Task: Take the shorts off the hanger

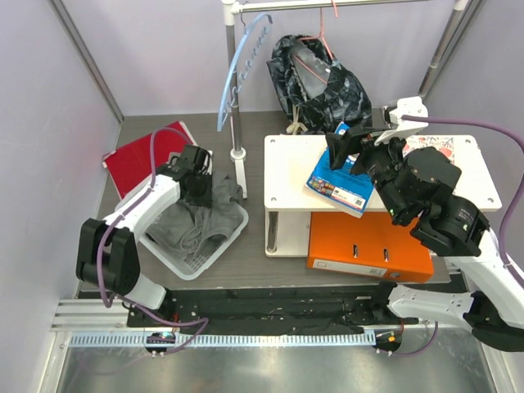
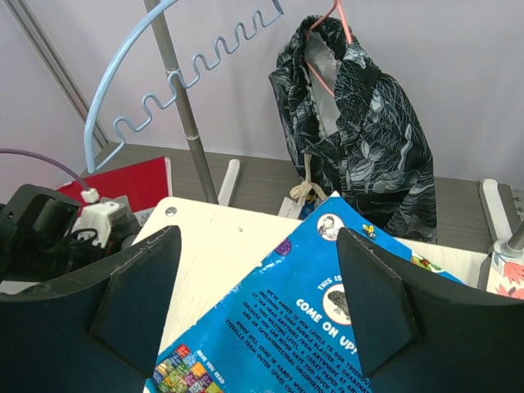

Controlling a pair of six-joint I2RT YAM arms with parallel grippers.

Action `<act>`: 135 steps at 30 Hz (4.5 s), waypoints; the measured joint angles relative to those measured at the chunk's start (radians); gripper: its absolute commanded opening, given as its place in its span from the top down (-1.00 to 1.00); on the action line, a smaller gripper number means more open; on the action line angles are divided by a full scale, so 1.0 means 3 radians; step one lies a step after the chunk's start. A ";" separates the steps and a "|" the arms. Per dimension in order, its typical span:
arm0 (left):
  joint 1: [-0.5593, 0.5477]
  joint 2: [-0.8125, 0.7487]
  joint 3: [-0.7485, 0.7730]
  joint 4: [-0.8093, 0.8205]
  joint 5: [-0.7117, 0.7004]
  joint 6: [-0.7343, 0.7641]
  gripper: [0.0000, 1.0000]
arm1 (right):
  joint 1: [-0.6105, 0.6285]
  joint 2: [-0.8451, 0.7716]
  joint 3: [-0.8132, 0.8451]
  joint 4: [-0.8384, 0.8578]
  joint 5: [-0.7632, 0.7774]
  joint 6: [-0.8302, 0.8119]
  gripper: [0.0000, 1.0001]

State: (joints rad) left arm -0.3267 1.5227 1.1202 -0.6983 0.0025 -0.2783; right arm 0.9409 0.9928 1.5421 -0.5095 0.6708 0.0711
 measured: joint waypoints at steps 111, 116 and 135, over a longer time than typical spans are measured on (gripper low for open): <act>-0.0028 -0.1785 0.1532 -0.1244 -0.0088 -0.1321 -0.82 | -0.1469 0.1975 0.1694 -0.0220 -0.0710 0.0530 -0.68; -0.0046 -0.2013 0.1537 -0.1132 0.0034 -0.1161 -0.81 | -0.1900 0.2054 0.1756 -0.0181 -0.0866 0.0449 -0.70; -0.0048 -0.1820 0.1726 -0.1088 0.0109 -0.1050 -0.78 | -0.2349 0.1727 0.0384 0.0675 -0.1783 0.0247 0.04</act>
State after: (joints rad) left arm -0.3412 0.9768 1.6379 -1.0248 0.0353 -0.5934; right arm 0.2363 1.5108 1.6573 -0.3069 0.1360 0.1452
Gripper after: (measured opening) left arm 0.896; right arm 0.497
